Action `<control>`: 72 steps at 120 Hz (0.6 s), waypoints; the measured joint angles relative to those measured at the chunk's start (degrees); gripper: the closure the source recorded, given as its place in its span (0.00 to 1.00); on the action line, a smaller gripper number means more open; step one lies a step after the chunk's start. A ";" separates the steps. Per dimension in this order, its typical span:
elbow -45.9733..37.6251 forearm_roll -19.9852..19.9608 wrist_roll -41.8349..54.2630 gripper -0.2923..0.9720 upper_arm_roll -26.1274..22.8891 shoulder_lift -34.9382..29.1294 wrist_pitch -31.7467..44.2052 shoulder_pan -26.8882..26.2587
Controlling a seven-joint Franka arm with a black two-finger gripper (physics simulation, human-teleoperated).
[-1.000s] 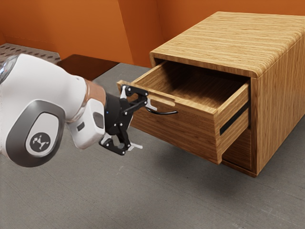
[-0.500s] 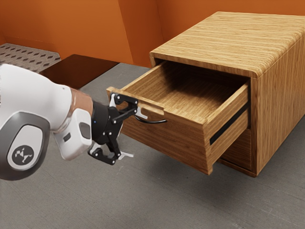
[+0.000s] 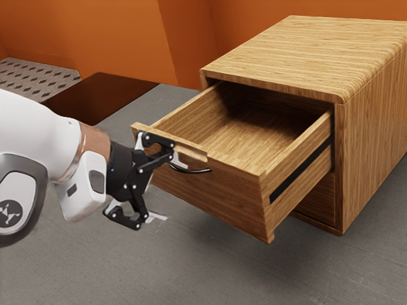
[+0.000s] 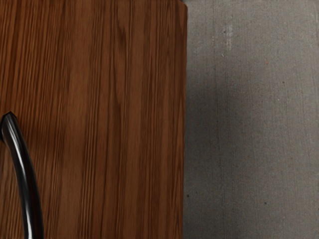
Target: Pull the drawer handle with one arm to open the drawer
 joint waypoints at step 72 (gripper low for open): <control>38.67 9.86 -8.43 0.23 3.11 14.30 -24.93 0.64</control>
